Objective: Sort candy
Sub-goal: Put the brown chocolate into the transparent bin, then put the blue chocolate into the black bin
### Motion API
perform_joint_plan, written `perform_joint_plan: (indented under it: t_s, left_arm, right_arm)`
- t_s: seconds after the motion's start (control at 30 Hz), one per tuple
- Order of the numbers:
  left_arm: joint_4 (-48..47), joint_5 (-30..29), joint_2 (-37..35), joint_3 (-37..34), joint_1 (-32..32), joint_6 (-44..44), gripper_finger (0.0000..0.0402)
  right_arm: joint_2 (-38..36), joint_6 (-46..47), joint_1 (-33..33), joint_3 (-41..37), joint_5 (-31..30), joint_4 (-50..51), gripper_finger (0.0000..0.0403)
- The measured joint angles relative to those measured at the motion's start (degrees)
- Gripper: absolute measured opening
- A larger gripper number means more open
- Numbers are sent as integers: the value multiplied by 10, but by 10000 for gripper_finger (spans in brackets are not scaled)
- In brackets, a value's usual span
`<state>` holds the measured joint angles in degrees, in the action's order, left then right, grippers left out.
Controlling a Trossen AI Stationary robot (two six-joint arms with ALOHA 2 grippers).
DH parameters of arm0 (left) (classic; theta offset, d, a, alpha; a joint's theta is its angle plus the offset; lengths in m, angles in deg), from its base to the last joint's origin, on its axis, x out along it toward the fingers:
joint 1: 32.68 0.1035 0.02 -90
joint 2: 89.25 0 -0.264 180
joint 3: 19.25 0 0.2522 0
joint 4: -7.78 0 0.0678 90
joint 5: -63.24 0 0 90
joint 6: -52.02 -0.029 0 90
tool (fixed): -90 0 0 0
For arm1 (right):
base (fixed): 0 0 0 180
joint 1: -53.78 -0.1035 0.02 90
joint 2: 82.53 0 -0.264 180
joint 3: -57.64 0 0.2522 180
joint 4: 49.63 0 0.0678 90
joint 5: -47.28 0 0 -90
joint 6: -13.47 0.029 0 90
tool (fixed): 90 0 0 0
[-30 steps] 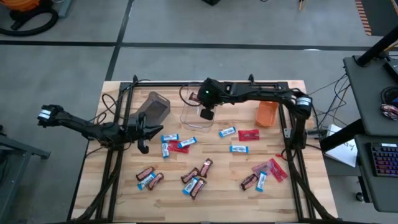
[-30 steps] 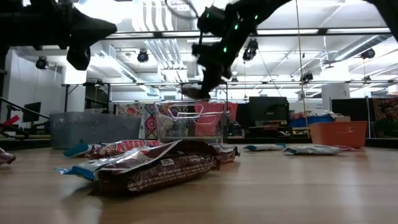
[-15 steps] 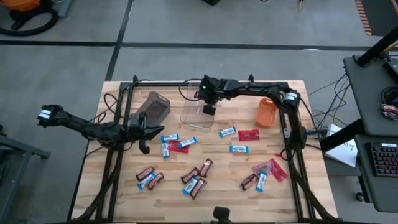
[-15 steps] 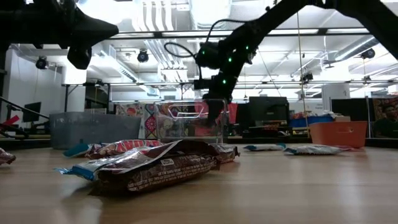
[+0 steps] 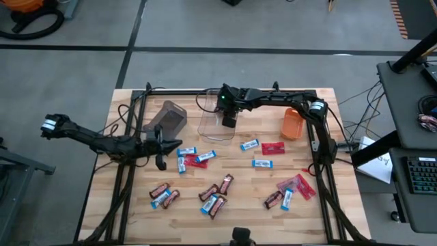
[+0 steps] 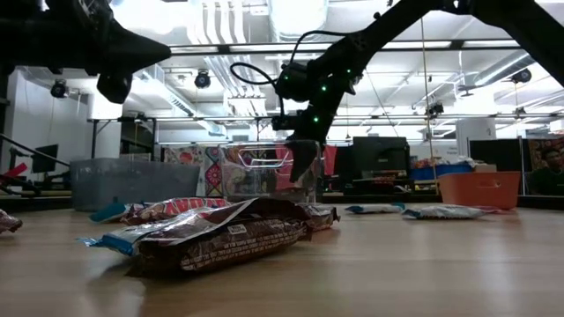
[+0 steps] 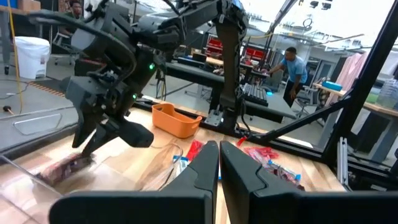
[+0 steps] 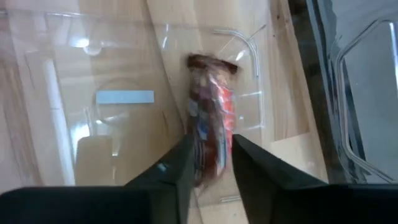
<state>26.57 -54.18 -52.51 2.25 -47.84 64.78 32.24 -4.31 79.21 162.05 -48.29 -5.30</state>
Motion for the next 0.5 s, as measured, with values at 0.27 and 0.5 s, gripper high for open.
perform_joint_plan:
  t_s: [0.27,0.5]
  left_arm:
    - [1,0,18,0,0,19,0]
    - [26,84,39,0,-1,4,0]
  right_arm:
    - [-27,30,-2,0,0,9,159]
    - [-109,78,-23,0,0,48,166]
